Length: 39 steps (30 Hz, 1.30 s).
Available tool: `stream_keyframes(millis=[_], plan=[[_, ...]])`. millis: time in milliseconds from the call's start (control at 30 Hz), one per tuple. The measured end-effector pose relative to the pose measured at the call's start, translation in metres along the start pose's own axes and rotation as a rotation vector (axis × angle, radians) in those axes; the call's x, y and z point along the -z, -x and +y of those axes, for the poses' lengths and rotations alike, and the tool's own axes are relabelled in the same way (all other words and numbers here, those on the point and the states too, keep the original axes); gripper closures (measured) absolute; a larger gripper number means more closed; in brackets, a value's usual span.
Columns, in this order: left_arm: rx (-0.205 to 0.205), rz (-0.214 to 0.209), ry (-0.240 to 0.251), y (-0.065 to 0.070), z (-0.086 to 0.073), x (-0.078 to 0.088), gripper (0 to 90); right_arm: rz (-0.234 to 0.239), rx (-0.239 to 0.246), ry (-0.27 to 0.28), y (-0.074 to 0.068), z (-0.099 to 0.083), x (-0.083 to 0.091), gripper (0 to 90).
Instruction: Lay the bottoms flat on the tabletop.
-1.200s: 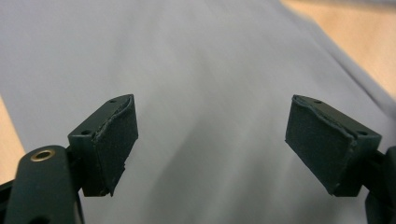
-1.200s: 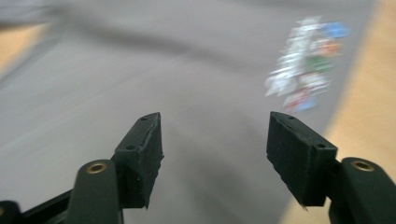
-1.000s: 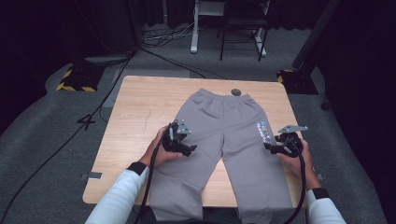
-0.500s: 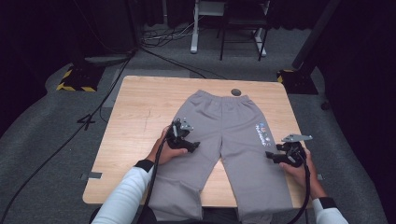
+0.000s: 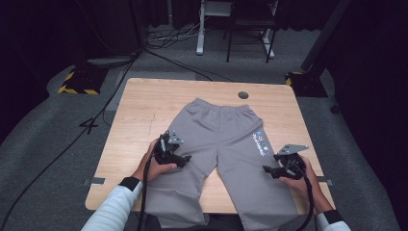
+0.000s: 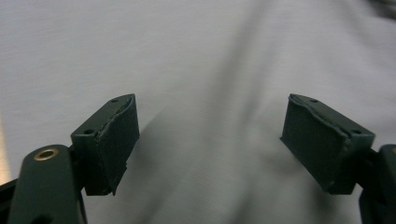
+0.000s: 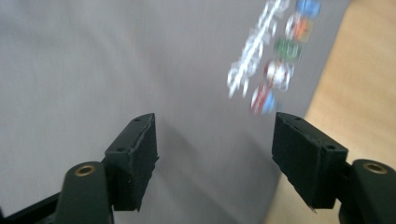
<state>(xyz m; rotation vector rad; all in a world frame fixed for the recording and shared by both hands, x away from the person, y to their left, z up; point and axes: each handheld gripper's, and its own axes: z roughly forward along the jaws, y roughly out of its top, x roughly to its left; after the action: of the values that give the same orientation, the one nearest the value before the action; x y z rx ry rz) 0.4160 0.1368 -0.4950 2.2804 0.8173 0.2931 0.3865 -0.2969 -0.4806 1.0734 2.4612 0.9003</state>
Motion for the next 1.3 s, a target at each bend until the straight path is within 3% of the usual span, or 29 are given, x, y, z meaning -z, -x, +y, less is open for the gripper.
stream_keyframes(millis=[67,233,333,400,500,600,733,833,933,1100,1167,1233,1300], plan=[[-0.008,-0.005,-0.003,0.000,0.001,-0.007,18.3,-0.004,0.002,0.017,0.003,0.010,-0.003,31.0],[0.017,0.011,0.022,-0.001,0.010,-0.019,15.9,0.009,-0.068,0.080,0.018,0.044,-0.029,30.5],[0.012,0.005,0.021,0.000,0.017,-0.025,15.4,0.018,-0.142,0.075,0.024,0.055,-0.053,31.3],[0.008,0.008,0.020,-0.001,0.022,-0.029,14.9,-0.014,-0.110,0.061,0.027,0.061,-0.068,32.8],[0.023,0.019,0.022,-0.005,0.032,-0.038,14.9,-0.032,-0.125,0.061,0.033,0.072,-0.081,33.3],[0.035,0.029,0.023,-0.011,0.042,-0.048,14.9,-0.057,-0.089,0.051,0.039,0.087,-0.095,32.1],[0.053,0.049,0.024,-0.025,0.058,-0.061,15.0,-0.068,-0.104,0.021,0.048,0.107,-0.110,31.1],[0.084,0.072,0.023,-0.034,0.068,-0.070,15.0,-0.088,-0.118,0.001,0.053,0.120,-0.119,29.2],[0.086,0.079,0.025,-0.042,0.076,-0.077,14.9,-0.124,-0.129,0.003,0.056,0.129,-0.127,27.5],[0.068,0.067,0.018,-0.054,0.085,-0.085,14.9,-0.219,-0.123,0.017,0.058,0.139,-0.138,21.0],[0.072,0.070,0.003,-0.055,0.088,-0.085,14.9,-0.263,-0.106,-0.014,0.054,0.145,-0.139,22.3],[0.069,0.058,-0.064,-0.052,0.090,-0.077,17.1,-0.263,-0.095,-0.037,0.050,0.147,-0.136,28.4],[0.050,0.005,-0.050,-0.047,0.085,-0.067,23.7,-0.212,-0.099,-0.035,0.045,0.143,-0.129,26.8]])
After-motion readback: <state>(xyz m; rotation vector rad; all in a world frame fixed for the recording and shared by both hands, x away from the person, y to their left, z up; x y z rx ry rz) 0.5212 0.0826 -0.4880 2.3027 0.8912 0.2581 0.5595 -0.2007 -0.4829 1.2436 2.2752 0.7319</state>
